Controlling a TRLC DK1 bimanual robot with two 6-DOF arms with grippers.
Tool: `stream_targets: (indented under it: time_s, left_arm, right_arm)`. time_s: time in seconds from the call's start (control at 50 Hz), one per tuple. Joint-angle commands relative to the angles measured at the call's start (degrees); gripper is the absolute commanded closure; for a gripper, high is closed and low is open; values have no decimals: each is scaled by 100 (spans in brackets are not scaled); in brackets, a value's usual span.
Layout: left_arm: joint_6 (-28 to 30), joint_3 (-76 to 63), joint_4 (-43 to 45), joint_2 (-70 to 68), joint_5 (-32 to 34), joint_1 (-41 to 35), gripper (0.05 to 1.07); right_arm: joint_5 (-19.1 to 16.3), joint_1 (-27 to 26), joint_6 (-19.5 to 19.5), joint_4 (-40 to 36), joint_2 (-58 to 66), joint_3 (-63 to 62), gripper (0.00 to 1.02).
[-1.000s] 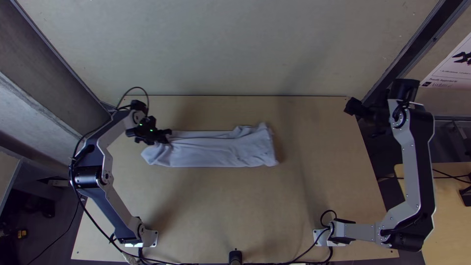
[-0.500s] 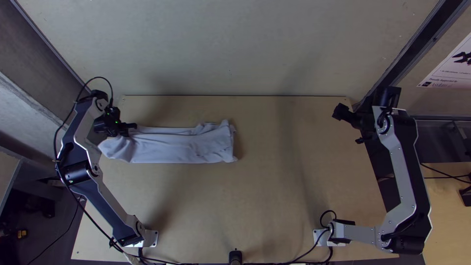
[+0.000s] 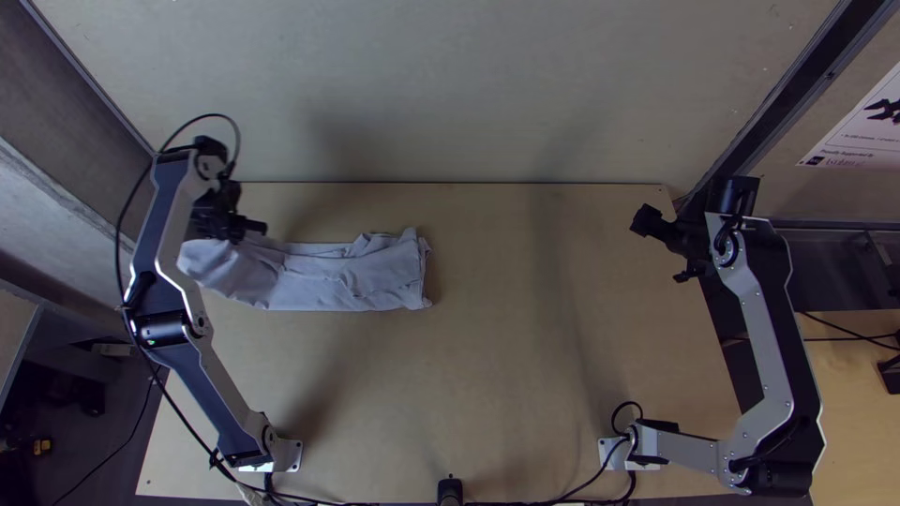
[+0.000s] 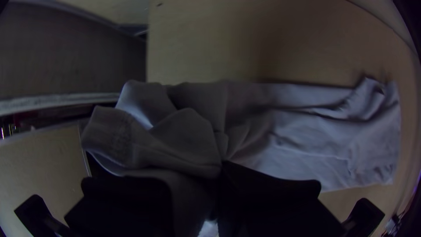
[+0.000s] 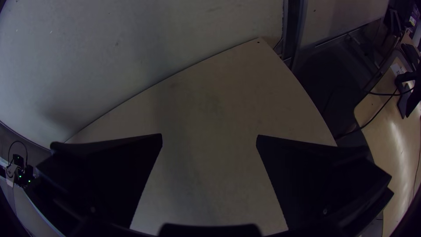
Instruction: Fold the t-shirt
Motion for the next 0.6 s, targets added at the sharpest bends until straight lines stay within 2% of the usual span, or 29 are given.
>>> stream_targets:
  time_s: [0.0, 0.58]
  left_arm:
    - [-232, 140, -275, -374, -65, -527, 105]
    - [-1488, 113, -363, 109, -241, -2926, 105]
  right_arm:
    - [-21, 29, 113, 71, -176, -173, 4]
    - [-21, -287, 69, 185, -677, -647, 4]
